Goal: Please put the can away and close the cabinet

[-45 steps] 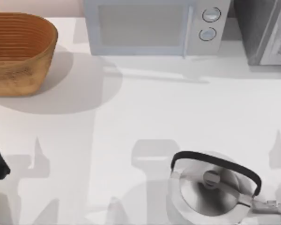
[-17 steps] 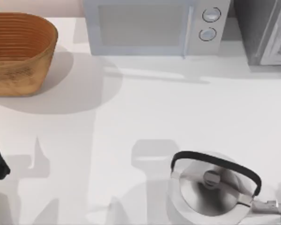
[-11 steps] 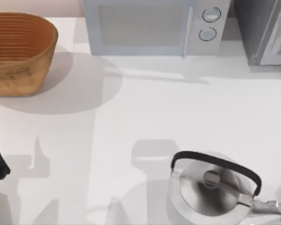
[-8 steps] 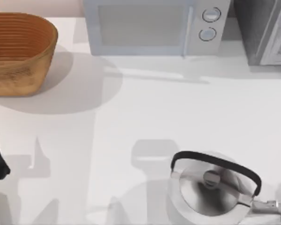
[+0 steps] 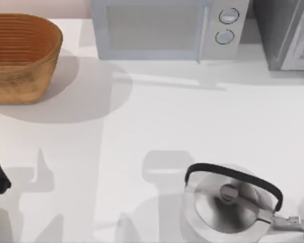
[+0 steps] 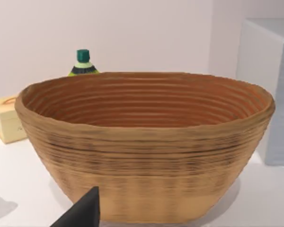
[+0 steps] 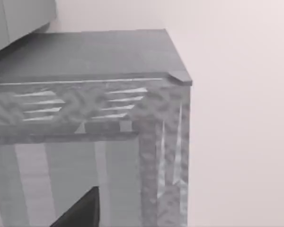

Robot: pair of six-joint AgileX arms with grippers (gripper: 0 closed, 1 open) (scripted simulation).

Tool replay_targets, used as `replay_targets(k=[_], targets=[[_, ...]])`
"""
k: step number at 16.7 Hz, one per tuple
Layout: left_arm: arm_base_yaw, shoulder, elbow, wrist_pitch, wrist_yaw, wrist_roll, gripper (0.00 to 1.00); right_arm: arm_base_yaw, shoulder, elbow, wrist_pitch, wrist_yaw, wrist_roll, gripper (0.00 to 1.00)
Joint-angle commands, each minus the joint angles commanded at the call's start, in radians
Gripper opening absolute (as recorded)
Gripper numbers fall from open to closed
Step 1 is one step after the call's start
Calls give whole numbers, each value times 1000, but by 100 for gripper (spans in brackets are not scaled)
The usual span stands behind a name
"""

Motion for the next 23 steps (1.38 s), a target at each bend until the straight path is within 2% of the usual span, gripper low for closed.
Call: replay_targets(k=[4,7,15,19,23], targets=[[0,0,0,0,0,0,100,1,-10,221,-259,-14,-22,100],[0,0,0,0,0,0,100,3,-13,321,-366,-26,-51,100],[0,0,0,0,0,0,100,16,-10,346,-385,-17,-60,100],[0,0,0,0,0,0,100,154,-8,368,-388,122,-69,100],[0,0,0,0,0,0,100,450,-10,389,-397,417,-72,100]])
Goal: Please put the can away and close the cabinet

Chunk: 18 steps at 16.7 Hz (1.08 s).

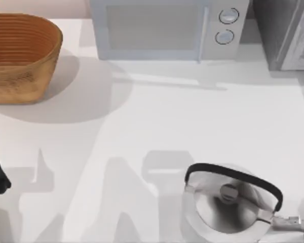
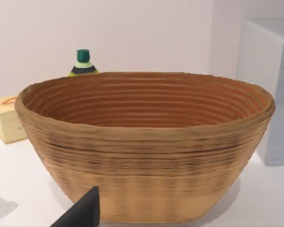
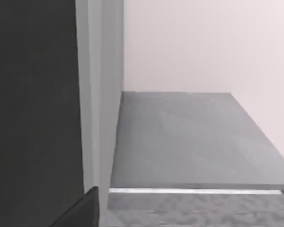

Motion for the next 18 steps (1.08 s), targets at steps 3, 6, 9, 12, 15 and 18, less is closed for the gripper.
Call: replay_targets(k=[3,6,9,12,15,18], targets=[[0,0,0,0,0,0,100,288,-9,6,-7,289,6,100],[0,0,0,0,0,0,100,583,-26,-3,-14,582,13,100],[0,0,0,0,0,0,100,825,-40,-26,-24,823,15,100],[0,0,0,0,0,0,100,975,-47,-54,-37,974,12,100],[0,0,0,0,0,0,100,1030,-50,-70,-44,1029,9,100],[0,0,0,0,0,0,100,1030,-50,-70,-44,1029,9,100]])
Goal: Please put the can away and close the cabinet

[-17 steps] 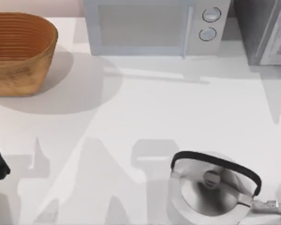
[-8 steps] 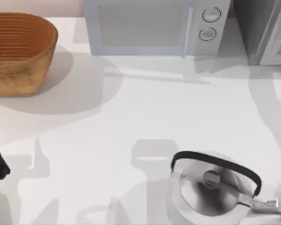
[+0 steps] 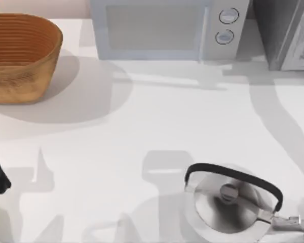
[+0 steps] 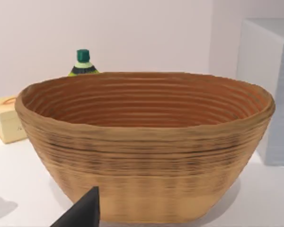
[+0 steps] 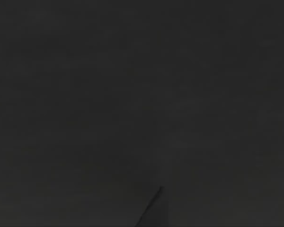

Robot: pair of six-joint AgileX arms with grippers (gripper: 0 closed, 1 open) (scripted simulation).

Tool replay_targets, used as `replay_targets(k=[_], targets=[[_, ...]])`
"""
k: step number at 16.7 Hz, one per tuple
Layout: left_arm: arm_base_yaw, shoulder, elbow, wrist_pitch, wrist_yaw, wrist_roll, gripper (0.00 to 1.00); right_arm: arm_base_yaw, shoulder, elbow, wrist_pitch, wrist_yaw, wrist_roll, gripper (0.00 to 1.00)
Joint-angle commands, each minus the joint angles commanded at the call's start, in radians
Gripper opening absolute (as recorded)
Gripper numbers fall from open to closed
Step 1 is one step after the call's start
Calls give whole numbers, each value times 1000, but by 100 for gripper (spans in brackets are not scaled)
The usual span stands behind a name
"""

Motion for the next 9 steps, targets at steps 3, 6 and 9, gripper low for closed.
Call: replay_targets(k=[3,6,9], targets=[[0,0,0,0,0,0,100,-38,-8,26,2,5,-12,100],[0,0,0,0,0,0,100,-71,81,77,19,-28,-11,100],[0,0,0,0,0,0,100,-106,127,117,39,-62,-11,100]])
